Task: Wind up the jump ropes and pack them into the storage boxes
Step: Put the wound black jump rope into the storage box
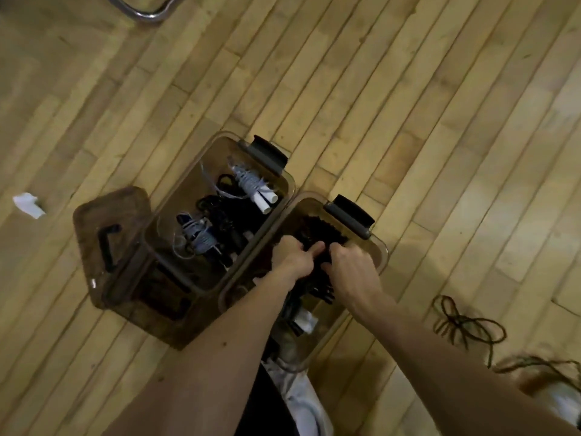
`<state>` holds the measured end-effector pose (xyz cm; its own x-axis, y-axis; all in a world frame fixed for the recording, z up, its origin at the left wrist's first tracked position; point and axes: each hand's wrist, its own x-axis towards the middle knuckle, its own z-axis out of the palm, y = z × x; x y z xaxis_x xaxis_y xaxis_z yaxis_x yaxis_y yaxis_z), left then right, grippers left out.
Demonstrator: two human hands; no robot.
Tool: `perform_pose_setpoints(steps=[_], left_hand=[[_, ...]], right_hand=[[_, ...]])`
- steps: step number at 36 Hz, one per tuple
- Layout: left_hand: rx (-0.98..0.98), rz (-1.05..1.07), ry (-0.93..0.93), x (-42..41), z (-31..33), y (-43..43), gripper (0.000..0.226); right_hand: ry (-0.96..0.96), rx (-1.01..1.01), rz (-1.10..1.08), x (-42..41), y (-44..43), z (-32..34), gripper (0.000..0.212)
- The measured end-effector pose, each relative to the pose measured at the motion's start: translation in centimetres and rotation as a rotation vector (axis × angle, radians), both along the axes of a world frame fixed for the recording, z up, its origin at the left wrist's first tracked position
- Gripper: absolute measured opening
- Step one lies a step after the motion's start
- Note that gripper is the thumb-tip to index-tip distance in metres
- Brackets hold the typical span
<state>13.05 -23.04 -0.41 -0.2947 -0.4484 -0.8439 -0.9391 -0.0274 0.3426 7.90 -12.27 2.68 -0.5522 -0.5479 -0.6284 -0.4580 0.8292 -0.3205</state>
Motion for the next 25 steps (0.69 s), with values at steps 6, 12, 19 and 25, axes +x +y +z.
perform_pose_setpoints(steps=[6, 12, 19, 25], left_hand=[[-0.331, -0.302, 0.019, -0.7, -0.4, 0.6, 0.045], [-0.554, -0.852, -0.132, -3.0, 3.7, 1.3, 0.036], [-0.638, -1.248, 0.036, -11.2, 13.0, 10.3, 0.017], [-0.362, -1.175, 0.489, -14.3, 16.9, 29.8, 0.025]], right_hand=[[-0.123, -0.087, -0.092, -0.9, 0.4, -1.9, 0.026], [-0.189, -0.125, -0.048, -3.6, 3.4, 1.7, 0.024], [-0.112, -0.093, -0.188, -10.3, 16.8, 12.0, 0.028], [-0.046, -0.103, -0.649, -11.5, 35.3, 18.5, 0.022]])
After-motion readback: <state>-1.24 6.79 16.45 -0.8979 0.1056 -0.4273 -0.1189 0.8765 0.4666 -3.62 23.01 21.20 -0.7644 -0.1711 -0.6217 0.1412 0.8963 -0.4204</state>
